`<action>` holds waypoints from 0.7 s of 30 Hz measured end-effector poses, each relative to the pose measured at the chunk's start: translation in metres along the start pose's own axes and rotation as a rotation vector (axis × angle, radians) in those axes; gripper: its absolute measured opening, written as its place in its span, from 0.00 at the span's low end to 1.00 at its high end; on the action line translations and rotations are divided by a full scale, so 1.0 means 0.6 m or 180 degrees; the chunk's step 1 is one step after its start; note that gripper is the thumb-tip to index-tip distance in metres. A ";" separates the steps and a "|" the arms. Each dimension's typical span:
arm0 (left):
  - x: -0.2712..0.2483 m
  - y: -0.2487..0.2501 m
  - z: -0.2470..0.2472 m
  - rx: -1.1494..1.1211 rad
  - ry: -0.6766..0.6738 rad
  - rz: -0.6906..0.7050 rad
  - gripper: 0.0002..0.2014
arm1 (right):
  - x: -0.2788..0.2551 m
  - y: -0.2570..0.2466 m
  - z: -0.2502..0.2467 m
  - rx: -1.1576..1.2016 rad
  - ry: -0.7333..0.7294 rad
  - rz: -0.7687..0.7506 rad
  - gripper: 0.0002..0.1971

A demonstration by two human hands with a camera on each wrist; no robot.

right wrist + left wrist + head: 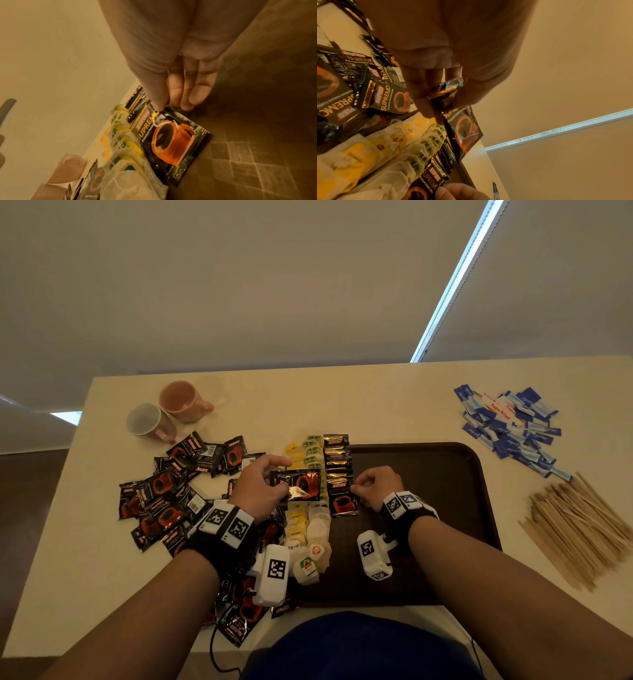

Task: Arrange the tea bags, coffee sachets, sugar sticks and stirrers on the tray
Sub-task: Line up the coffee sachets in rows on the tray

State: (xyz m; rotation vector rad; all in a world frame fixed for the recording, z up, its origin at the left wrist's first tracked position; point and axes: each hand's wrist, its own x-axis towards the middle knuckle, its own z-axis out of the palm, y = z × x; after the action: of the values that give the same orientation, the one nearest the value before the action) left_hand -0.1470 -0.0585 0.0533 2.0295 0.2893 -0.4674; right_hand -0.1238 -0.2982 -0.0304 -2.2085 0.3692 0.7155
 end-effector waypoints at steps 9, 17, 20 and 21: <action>-0.001 0.003 0.001 -0.0145 -0.0029 0.0003 0.20 | -0.007 0.006 0.006 -0.0098 -0.0162 0.0171 0.07; -0.007 0.006 0.001 -0.0046 -0.0025 -0.0068 0.16 | -0.005 0.005 0.006 -0.0125 -0.0133 0.0148 0.08; -0.006 0.005 -0.001 -0.0036 0.0027 -0.0028 0.15 | -0.006 0.006 0.004 -0.0140 -0.0125 0.0138 0.10; -0.006 0.006 -0.001 -0.0070 0.0031 -0.0017 0.16 | -0.007 0.007 0.003 -0.0136 -0.0129 0.0126 0.10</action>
State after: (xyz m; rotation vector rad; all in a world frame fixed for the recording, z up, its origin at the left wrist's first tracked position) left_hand -0.1486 -0.0596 0.0578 2.0104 0.3048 -0.4559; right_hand -0.1298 -0.2998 -0.0314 -2.2288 0.3812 0.7951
